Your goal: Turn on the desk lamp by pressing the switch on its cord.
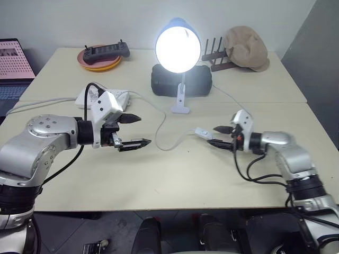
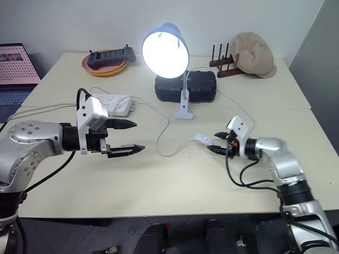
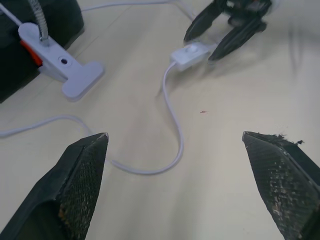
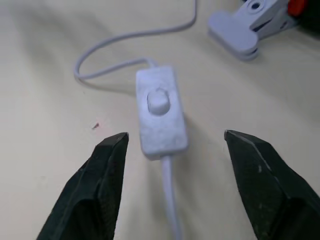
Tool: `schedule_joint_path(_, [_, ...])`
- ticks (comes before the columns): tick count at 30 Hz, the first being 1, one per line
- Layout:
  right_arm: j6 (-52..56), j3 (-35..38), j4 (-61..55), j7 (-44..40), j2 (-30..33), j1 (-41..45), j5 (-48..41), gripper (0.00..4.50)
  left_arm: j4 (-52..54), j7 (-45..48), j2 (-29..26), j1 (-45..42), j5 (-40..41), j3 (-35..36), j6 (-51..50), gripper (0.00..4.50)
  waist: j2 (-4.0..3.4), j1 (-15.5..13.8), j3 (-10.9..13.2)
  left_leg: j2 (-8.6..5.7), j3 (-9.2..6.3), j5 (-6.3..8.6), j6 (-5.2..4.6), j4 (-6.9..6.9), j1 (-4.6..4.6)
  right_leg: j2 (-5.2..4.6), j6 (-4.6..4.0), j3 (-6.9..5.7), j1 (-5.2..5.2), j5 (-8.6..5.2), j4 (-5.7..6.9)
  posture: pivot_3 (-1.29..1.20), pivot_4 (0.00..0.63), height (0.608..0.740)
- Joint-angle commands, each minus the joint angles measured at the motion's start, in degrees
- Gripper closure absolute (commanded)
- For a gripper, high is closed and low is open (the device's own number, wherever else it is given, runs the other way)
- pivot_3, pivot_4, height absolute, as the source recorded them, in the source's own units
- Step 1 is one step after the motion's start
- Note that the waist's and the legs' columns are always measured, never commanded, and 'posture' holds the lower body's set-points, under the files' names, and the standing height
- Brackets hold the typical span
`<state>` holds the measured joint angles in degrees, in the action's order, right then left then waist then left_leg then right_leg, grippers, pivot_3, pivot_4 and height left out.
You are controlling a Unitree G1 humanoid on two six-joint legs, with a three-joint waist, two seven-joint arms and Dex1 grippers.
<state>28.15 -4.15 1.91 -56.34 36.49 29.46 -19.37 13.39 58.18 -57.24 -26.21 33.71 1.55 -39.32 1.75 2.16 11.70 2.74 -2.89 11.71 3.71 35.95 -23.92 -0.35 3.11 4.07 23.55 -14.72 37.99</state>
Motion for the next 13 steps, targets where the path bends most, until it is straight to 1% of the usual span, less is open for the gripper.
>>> schedule_joint_path(1, [6.2, 6.1, -8.9, -1.2, 4.6, -1.3, -5.6, 0.25, -1.7, 0.1, -0.1, -0.4, -0.2, 3.1, 0.1, 0.00, 0.00, 0.0, 0.0, 0.00, 0.00, 0.00, 0.00, 0.00, 0.00, 0.00, 0.00, 0.01, 0.00, 0.00, 0.01, 0.00, 0.150, 0.740])
schedule_joint_path(2, [7.7, 7.3, -10.5, -1.5, 6.0, -1.9, -6.6, 0.06, -2.0, 0.1, -0.2, -0.6, 0.2, 3.7, -0.4, 0.00, -0.01, -0.1, 0.0, 0.00, 0.00, 0.00, 0.00, -0.01, 0.01, 0.00, 0.00, 0.00, 0.00, 0.00, 0.00, 0.00, 0.150, 0.740])
schedule_joint_path(3, [9.5, 8.2, -12.0, -1.6, 7.4, -2.5, -7.5, 0.01, -2.4, 0.3, -0.4, -0.7, 0.4, 4.3, -0.5, 0.00, -0.01, -0.2, 0.0, 0.01, 0.00, 0.00, 0.00, 0.00, 0.00, 0.00, 0.00, 0.00, 0.00, 0.00, 0.01, 0.00, 0.150, 0.740])
schedule_joint_path(7, [15.4, 11.8, -17.7, -3.8, 14.4, -6.7, -11.1, 0.01, -3.9, 1.2, -1.6, -0.7, -1.2, 5.7, 1.8, 0.00, -0.01, -0.3, 0.0, 0.00, 0.01, 0.00, 0.00, 0.01, -0.01, -0.01, 0.00, 0.01, 0.01, 0.00, 0.00, 0.00, 0.150, 0.740])
schedule_joint_path(10, [18.6, 14.8, -21.2, -3.0, 16.3, -10.1, -14.0, 0.01, -4.2, 2.2, -2.4, -0.4, -1.1, 6.3, 1.4, 0.00, 0.00, -0.3, 0.0, 0.01, 0.01, 0.00, 0.00, 0.01, 0.00, 0.00, 0.00, 0.00, 0.01, -0.01, 0.00, 0.00, 0.150, 0.740])
schedule_joint_path(13, [19.4, 15.3, -23.3, -1.2, 15.6, -11.3, -14.8, 0.01, -4.8, 3.2, -2.5, -0.2, -1.8, 5.9, 2.2, 0.00, 0.00, -0.2, 0.0, 0.01, 0.02, 0.00, -0.01, 0.02, 0.02, 0.00, 0.00, 0.01, 0.00, -0.01, 0.01, 0.00, 0.150, 0.740])
